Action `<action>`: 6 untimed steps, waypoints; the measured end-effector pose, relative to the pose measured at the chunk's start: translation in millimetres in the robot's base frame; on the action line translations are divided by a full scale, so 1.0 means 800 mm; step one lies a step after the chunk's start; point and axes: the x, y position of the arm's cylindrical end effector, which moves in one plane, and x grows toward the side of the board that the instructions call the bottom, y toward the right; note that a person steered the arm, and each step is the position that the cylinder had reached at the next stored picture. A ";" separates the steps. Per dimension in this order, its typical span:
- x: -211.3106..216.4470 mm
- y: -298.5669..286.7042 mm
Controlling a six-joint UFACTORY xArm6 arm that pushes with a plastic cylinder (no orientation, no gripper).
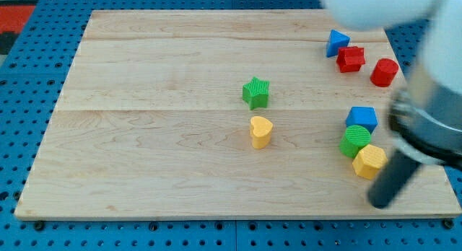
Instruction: Slide the hexagon to the left of the green circle
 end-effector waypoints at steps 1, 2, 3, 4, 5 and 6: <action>-0.011 0.058; -0.036 0.005; -0.042 -0.042; -0.027 -0.011; -0.029 -0.005; -0.064 -0.034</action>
